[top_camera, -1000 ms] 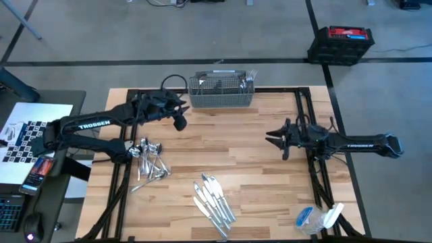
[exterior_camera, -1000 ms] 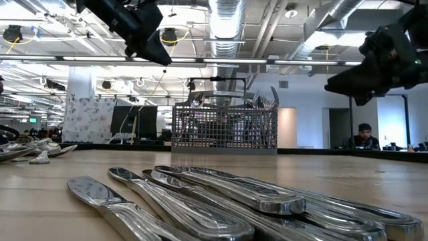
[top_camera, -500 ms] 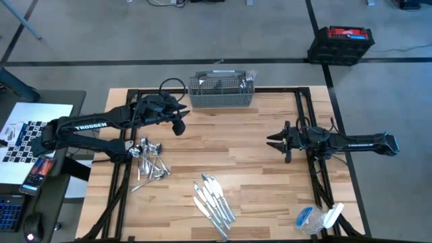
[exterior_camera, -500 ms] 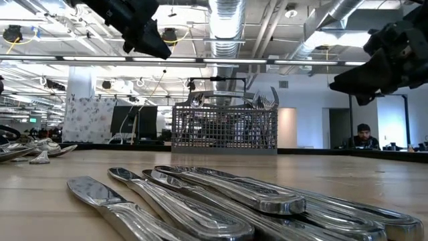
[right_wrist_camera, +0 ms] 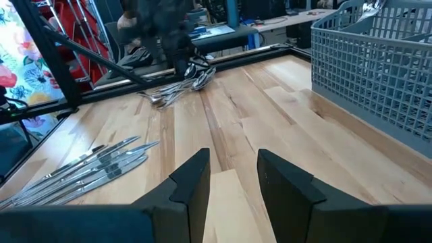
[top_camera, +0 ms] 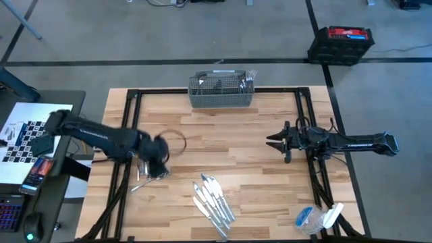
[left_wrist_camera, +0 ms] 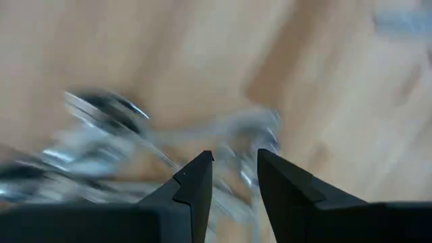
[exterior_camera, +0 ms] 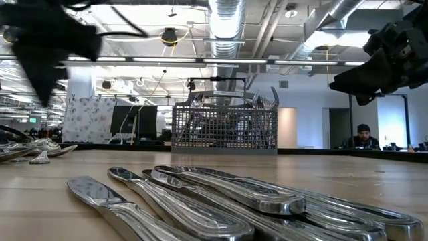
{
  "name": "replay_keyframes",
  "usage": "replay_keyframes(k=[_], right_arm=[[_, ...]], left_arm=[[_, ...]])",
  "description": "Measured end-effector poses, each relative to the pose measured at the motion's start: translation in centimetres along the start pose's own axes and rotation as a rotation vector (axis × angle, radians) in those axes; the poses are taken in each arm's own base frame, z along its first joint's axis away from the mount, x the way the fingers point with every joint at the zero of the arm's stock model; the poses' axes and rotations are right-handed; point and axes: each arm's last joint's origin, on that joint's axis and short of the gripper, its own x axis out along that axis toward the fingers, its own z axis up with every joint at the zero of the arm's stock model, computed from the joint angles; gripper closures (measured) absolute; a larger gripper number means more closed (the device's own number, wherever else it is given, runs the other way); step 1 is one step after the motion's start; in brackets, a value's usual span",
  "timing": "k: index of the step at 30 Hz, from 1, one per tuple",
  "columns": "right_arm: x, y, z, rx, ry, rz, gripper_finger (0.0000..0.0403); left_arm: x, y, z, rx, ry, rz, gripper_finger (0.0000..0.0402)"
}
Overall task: Sort silverware
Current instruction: Put the silver spoon into the gray organizer
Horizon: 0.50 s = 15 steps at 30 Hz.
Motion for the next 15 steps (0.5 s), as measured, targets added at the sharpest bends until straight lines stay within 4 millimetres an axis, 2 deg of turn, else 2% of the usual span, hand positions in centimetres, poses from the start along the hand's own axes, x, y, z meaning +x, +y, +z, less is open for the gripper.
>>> replay_keyframes(k=[3,6,11,15], right_arm=[[0.0,0.0,0.0,0.002,0.0,0.0,0.029],[0.0,0.0,0.0,0.002,0.0,-0.001,0.029],[0.0,0.0,0.0,0.002,0.0,-0.001,0.029],[0.0,0.0,0.0,0.002,0.0,-0.001,0.029]], left_arm=[[1.5,-1.7,-2.2,0.058,0.129,0.016,0.0299],[2.4,-2.8,-3.9,0.116,0.148,0.041,0.0299],[4.8,-2.9,-5.6,0.082,0.165,0.052,0.0299],[6.6,-2.1,-6.5,0.036,0.15,0.055,0.0299]])
